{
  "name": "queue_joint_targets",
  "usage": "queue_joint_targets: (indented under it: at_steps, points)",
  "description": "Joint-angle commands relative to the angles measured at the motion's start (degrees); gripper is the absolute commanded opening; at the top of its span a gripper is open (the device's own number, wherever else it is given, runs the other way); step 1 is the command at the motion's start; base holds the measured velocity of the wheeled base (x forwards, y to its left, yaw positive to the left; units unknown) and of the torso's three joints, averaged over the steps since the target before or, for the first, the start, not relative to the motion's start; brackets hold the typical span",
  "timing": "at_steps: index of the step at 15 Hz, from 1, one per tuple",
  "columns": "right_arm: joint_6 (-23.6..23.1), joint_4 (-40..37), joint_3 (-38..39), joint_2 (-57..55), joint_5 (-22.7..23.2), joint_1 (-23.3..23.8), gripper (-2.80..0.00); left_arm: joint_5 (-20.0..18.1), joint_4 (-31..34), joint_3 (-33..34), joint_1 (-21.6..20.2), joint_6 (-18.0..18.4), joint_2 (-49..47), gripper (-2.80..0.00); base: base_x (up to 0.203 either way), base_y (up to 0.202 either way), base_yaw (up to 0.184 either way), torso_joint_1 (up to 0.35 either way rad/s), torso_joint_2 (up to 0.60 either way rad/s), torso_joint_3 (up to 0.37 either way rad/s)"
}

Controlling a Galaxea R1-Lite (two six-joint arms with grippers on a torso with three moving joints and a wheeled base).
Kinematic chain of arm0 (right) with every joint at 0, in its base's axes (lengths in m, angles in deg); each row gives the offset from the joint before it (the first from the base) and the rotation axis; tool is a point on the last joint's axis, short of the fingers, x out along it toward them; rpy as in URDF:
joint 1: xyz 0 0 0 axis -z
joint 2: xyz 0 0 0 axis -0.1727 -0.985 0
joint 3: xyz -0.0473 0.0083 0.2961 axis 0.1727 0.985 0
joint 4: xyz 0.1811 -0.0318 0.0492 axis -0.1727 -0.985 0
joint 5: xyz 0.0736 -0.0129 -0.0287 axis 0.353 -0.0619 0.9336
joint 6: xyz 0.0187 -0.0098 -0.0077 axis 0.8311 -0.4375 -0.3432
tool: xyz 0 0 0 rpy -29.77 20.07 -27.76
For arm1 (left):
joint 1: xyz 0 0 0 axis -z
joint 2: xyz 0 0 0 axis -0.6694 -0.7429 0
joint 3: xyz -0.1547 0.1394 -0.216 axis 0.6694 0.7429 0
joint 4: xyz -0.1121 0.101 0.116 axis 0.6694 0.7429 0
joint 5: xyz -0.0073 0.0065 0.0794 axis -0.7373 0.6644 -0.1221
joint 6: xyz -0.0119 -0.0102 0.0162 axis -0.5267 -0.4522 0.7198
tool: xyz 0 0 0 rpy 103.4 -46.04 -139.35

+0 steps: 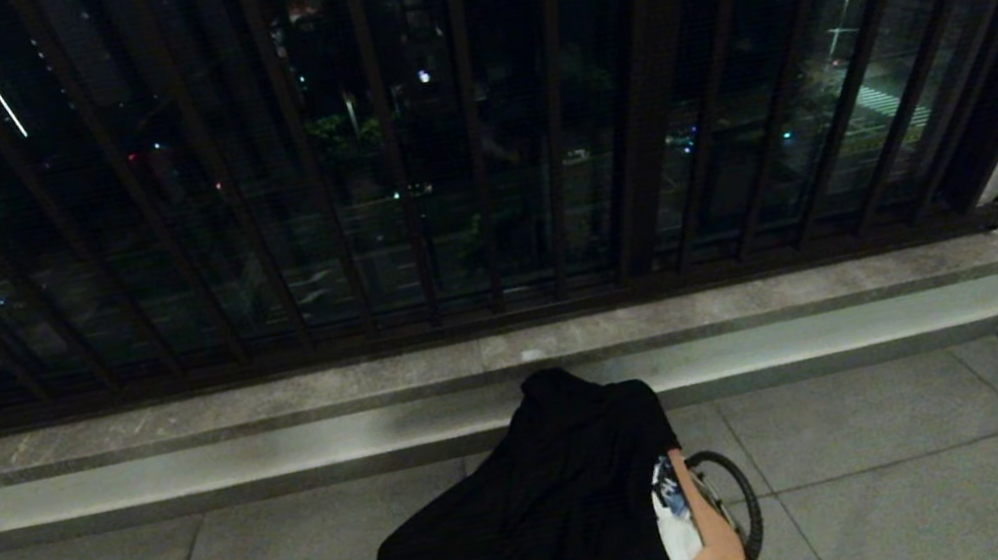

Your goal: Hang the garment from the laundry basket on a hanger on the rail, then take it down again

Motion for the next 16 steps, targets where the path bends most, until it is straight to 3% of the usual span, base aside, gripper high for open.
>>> queue_joint_targets:
  at_steps: [1,16]
  points:
    - [0.03,0.02,0.0,0.01,0.0,0.0,-2.8,0.0,-0.03,0.18,-0.02,-0.01,0.01,-2.8,0.0,0.0,0.0,0.0,0.0,0.0]
    - [-0.06,0.02,0.0,0.01,0.0,0.0,-2.8,0.0,-0.03,0.18,-0.02,-0.01,0.01,-2.8,0.0,0.0,0.0,0.0,0.0,0.0]
